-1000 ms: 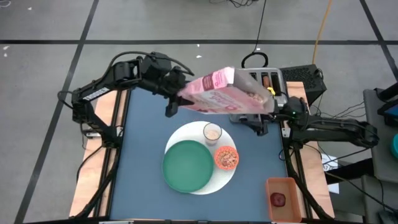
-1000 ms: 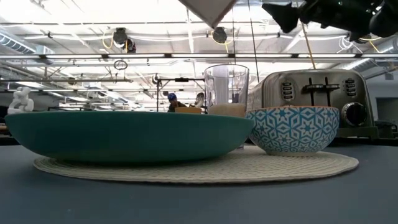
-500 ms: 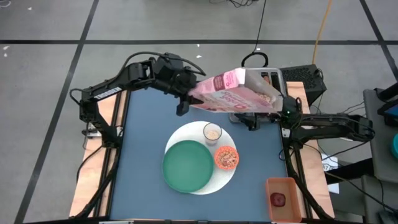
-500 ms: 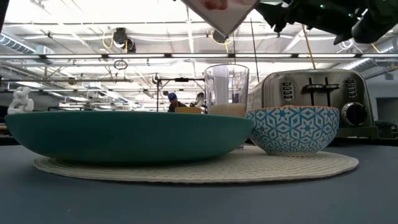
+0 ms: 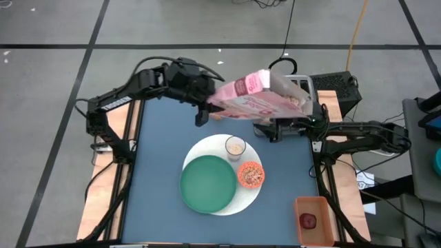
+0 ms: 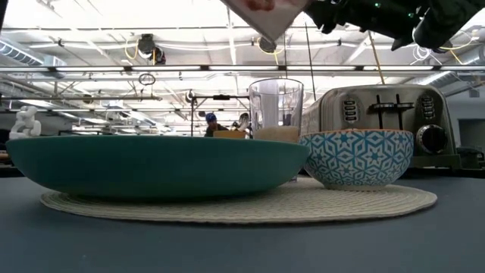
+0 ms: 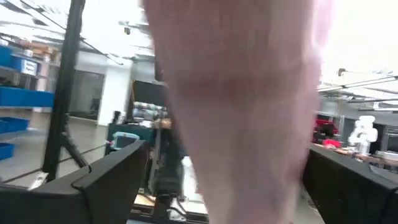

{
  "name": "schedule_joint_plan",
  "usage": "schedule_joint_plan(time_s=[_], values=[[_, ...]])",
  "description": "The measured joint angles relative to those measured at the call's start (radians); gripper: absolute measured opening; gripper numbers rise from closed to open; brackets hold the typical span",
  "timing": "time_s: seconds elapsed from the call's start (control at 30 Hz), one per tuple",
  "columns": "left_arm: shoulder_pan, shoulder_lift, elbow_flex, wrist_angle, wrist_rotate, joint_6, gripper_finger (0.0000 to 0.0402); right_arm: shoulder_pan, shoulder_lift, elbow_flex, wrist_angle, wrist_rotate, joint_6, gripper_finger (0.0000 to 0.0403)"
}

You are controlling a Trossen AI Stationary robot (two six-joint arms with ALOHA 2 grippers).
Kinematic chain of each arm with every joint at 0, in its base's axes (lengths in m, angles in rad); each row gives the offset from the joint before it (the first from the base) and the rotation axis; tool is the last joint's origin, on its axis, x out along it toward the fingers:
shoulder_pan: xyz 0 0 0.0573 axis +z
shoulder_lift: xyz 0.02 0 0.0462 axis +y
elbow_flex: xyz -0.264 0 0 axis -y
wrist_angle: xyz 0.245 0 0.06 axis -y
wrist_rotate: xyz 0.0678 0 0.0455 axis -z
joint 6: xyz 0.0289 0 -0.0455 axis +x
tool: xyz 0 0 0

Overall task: Arrange a breakfast setting
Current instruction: Pour the cereal into the orange bowl

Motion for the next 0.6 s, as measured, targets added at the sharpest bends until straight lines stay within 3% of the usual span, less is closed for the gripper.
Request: schedule_joint_plan(time_s=[0.3, 0.6], values=[[0.005, -0.139, 0.0, -0.092, -0.061, -0.004, 0.0198, 0.0, -0.003, 0.001, -0.041, -0.006, 0.002, 0.0393], [-0.023, -0.301, -0.032, -0.243, -0.327, -0.102, 0.0198, 0.0, -0.003, 0.0, -0.101, -0.005, 0.004, 0.0393]])
